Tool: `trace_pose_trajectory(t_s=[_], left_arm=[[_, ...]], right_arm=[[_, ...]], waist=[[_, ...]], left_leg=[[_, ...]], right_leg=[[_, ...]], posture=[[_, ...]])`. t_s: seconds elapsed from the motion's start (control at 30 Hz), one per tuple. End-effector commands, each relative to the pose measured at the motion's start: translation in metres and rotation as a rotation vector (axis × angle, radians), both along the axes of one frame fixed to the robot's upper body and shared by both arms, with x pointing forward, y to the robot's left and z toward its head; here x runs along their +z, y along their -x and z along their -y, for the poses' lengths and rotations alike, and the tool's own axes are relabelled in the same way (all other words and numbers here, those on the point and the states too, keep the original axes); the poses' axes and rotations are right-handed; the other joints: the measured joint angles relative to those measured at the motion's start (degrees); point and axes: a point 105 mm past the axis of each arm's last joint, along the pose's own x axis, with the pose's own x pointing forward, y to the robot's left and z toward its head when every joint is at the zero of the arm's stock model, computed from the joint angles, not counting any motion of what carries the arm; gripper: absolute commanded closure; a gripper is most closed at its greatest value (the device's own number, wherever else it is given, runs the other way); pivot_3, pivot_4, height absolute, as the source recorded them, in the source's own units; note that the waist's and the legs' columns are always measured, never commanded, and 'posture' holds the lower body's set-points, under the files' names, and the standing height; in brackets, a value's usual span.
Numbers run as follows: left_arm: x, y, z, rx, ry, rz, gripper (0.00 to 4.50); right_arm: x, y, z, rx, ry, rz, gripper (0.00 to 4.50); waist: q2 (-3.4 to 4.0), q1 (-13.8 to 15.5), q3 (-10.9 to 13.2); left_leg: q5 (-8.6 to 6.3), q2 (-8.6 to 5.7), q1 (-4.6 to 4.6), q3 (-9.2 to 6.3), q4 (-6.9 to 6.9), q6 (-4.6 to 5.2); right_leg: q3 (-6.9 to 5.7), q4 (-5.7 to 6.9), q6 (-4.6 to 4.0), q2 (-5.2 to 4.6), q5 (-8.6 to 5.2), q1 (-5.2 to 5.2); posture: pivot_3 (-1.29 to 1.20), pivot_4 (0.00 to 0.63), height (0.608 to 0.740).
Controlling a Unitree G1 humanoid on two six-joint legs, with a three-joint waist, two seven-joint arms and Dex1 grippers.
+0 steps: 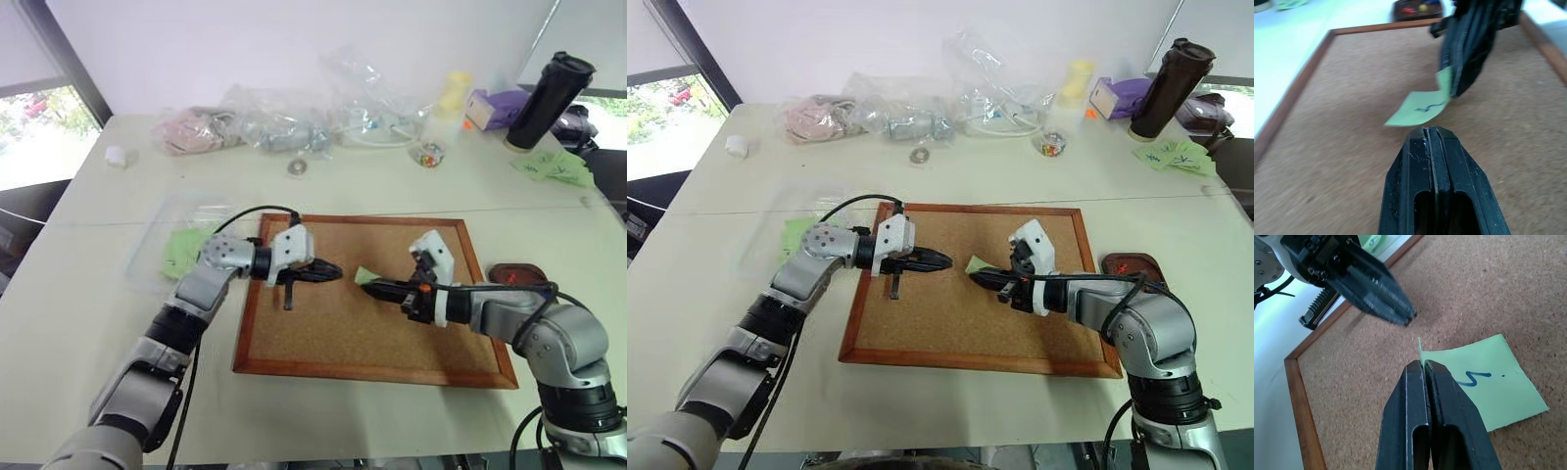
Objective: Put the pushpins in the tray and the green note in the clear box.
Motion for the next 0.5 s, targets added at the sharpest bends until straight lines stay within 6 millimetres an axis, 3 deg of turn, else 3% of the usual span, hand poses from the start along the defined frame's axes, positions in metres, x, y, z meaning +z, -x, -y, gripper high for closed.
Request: trace_pose_trajectory(t_s=[0.03,0.07,0.3,0.5], left_arm=[[0.007,-0.001,0.003,-0.057,-0.026,0.071,3.76],[0.006,-0.002,0.003,-0.062,-0.033,0.080,3.54],[0.010,-0.010,0.007,-0.078,-0.036,0.203,0.06],[0.006,-0.012,0.021,-0.090,-0.013,0.224,0.06]], right_arm=[[0.011,0.001,-0.003,0.025,0.009,0.055,4.50],[0.011,0.001,-0.004,0.026,0.010,0.056,4.50],[0.016,0.002,-0.005,0.040,0.000,0.065,4.50],[0.024,0.004,-0.008,0.063,-0.015,0.076,4.50]], waist=[[0.00,0.1,0.0],[0.00,0.1,0.0],[-0.01,0.2,0.0],[-0.02,0.2,0.0]], left_leg=[[0.00,0.00,0.00,0.00,0.00,0.00],[0.00,0.00,0.00,0.00,0.02,0.00],[0.00,-0.02,0.00,0.00,0.08,0.00],[0.00,-0.03,0.00,0.02,0.10,0.00]], right_leg=[[0.00,0.02,0.00,0.00,0.00,0.00],[0.00,0.05,0.00,0.00,0.00,0.00],[0.00,0.08,0.00,0.00,0.00,0.01],[0.00,0.34,0.00,-0.02,0.00,-0.11]], posture=[[0.00,0.150,0.740],[0.00,0.150,0.740],[0.00,0.150,0.740],[0.00,0.150,0.740]])
